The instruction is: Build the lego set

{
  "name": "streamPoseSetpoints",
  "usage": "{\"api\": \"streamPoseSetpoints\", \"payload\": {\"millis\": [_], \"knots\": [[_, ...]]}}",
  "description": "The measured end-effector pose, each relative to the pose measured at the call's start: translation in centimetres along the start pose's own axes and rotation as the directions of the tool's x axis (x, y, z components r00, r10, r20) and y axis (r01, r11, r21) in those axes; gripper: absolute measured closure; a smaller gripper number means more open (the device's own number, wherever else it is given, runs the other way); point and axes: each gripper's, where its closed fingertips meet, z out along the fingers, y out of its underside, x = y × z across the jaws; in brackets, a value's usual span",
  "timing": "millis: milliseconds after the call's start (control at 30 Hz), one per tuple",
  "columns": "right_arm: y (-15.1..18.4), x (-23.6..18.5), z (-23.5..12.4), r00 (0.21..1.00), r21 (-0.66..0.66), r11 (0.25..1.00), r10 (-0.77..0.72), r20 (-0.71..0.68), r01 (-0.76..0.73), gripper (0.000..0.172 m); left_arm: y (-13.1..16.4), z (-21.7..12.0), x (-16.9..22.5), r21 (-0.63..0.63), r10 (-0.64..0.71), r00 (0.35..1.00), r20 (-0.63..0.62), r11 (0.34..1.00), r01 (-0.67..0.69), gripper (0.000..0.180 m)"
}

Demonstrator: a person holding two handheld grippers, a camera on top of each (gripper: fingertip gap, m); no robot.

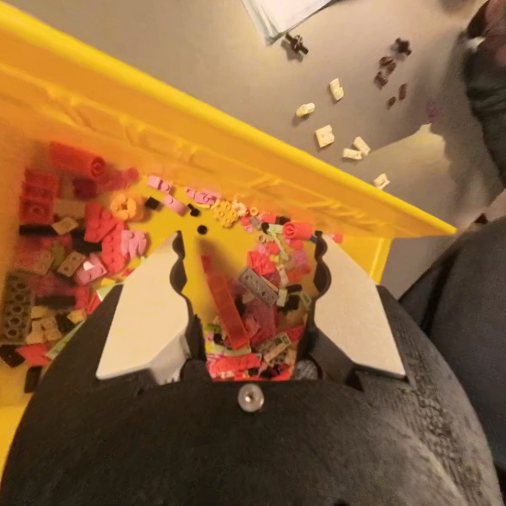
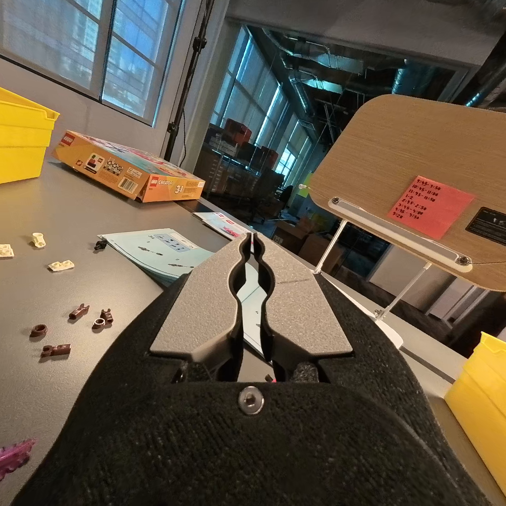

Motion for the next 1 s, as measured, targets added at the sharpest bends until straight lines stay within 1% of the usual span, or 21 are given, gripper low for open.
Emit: {"api": "streamPoseSetpoints", "payload": {"millis": [67, 100, 133, 200, 233, 267, 300, 367, 433, 533, 633, 667, 733, 833, 867, 1000], "knots": [[0.0, 0.1, 0.0, 1.0, 0.0, 1.0, 0.003, -0.001, -0.003, 0.172, 0.7, 1.3, -0.7, -0.061, 0.051, 0.995, 0.089, 0.997, -0.045, 0.074], [0.0, 0.1, 0.0, 1.0, 0.001, 1.0, 0.004, -0.001, -0.004, 0.172, 1.1, 1.9, -1.1, -0.098, 0.072, 0.989, 0.13, 0.993, -0.06, 0.072], [0.0, 0.1, 0.0, 1.0, 0.001, 1.0, 0.005, 0.0, -0.005, 0.172, 1.4, 2.4, -1.3, -0.119, 0.093, 0.984, 0.152, 0.99, -0.075, 0.075], [0.0, 0.0, 0.0, 1.0, 0.001, 1.0, 0.007, 0.003, -0.007, 0.172, 1.1, 3.1, -0.9, -0.088, 0.139, 0.978, 0.157, 0.988, -0.126, 0.103], [0.0, 0.0, 0.0, 1.0, 0.0, 1.0, 0.007, 0.004, -0.007, 0.172, 1.1, 3.3, -0.8, -0.089, 0.153, 0.975, 0.159, 0.986, -0.14, 0.108], [0.0, 0.0, 0.0, 1.0, 0.0, 1.0, 0.008, 0.005, -0.008, 0.172, 1.2, 3.3, -1.1, -0.11, 0.165, 0.969, 0.186, 0.983, -0.147, 0.106], [0.0, 0.0, 0.0, 1.0, 0.0, 1.0, 0.009, 0.006, -0.009, 0.172, 1.2, 3.1, -1.7, -0.126, 0.19, 0.954, 0.233, 0.978, -0.164, 0.107], [0.0, 0.0, 0.0, 1.0, -0.001, 1.0, 0.009, 0.007, -0.009, 0.172, 1.4, 2.9, -3.1, -0.16, 0.233, 0.921, 0.311, 0.968, -0.191, 0.115], [0.0, 0.0, 0.0, 1.0, -0.001, 1.0, 0.007, 0.008, -0.007, 0.172, 1.3, 2.9, -3.1, -0.141, 0.21, 0.929, 0.305, 0.975, -0.174, 0.119], [0.1, -0.1, 0.1, 1.0, -0.002, 1.0, 0.004, 0.009, -0.004, 0.172, 1.3, 2.7, -3.7, -0.133, 0.181, 0.927, 0.328, 0.98, -0.145, 0.126], [0.1, -0.1, 0.1, 1.0, -0.004, 1.0, -0.001, 0.011, 0.001, 0.172, 1.5, 2.2, -4.4, -0.133, 0.145, 0.93, 0.336, 0.985, -0.106, 0.137], [0.1, -0.2, 0.2, 1.0, -0.006, 1.0, -0.005, 0.011, 0.005, 0.172, 1.6, 2.0, -4.7, -0.133, 0.128, 0.929, 0.346, 0.987, -0.087, 0.139], [0.2, -0.2, 0.2, 1.0, -0.01, 1.0, -0.013, 0.012, 0.013, 0.172, 1.8, 1.5, -5.6, -0.126, 0.092, 0.919, 0.383, 0.991, -0.047, 0.141], [0.2, -0.3, 0.3, 1.0, -0.012, 1.0, -0.023, 0.013, 0.023, 0.172, 2.2, 0.3, -7.4, -0.119, 0.062, 0.881, 0.468, 0.993, -0.007, 0.148], [0.2, -0.3, 0.3, 1.0, -0.012, 1.0, -0.023, 0.012, 0.023, 0.172, 2.3, 0.1, -7.7, -0.112, 0.051, 0.877, 0.479, 0.994, 0.004, 0.149], [0.2, -0.2, 0.3, 1.0, -0.011, 1.0, -0.02, 0.01, 0.02, 0.172, 2.3, 0.1, -7.5, -0.056, -0.01, 0.905, 0.424, 0.998, 0.037, 0.152]]}}
